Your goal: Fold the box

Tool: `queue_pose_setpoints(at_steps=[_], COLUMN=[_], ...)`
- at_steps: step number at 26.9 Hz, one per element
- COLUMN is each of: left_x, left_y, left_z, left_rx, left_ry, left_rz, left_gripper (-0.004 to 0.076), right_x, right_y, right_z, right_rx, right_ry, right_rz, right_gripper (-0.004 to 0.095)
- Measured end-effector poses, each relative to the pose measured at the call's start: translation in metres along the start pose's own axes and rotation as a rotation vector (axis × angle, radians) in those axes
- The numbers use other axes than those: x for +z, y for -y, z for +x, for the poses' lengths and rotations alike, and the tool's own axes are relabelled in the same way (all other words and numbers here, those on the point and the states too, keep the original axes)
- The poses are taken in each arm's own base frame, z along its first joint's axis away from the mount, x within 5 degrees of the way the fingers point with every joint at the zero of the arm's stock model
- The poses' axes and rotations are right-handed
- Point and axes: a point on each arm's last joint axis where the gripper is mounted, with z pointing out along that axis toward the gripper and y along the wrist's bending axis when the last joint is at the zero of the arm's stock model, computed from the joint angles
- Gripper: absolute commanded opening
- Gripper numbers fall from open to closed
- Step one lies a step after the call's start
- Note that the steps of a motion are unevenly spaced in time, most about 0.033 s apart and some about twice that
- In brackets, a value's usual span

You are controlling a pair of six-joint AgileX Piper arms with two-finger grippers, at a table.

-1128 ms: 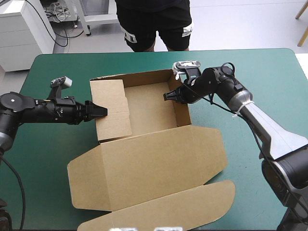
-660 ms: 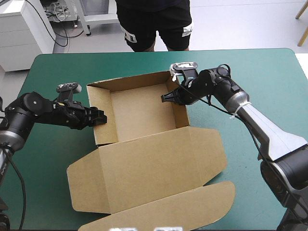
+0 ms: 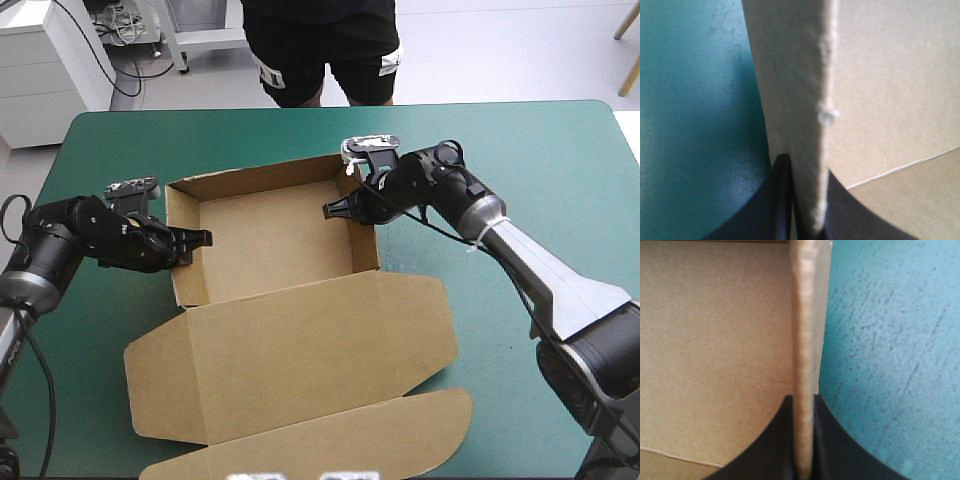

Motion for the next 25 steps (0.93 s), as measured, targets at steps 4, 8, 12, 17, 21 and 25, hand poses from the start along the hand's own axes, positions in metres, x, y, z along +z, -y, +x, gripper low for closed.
queue_pose_setpoints(at_steps=[4, 8, 12, 17, 21, 25], left_x=[0.002, 0.006, 0.016, 0.041, 0.064, 0.084], left_y=[0.006, 0.017, 0.032, 0.051, 0.063, 0.071], left_z=[0.000, -0.014, -0.025, -0.035, -0.038, -0.039], left_rx=[0.020, 0.073, 0.133, 0.189, 0.213, 0.218], left_ry=[-0.014, -0.046, -0.096, -0.167, -0.234, -0.278], left_rz=[-0.030, -0.053, -0.093, -0.122, -0.124, -0.111], left_gripper=[-0.0008, -0.0008, -0.0008, -0.0008, -0.0008, -0.0008], right_x=[0.000, 0.000, 0.000, -0.002, -0.004, -0.005], right_y=[0.000, 0.003, 0.006, 0.013, 0.024, 0.039], right_z=[0.003, 0.005, 0.008, 0.012, 0.015, 0.016], right_rx=[0.006, 0.024, 0.037, 0.044, 0.059, 0.096], right_ry=[-0.024, -0.050, -0.078, -0.126, -0.169, -0.202], right_rz=[0.032, 0.072, 0.108, 0.188, 0.234, 0.256], right_gripper=[-0.0010, -0.0011, -0.0016, -0.0016, -0.0016, -0.0016])
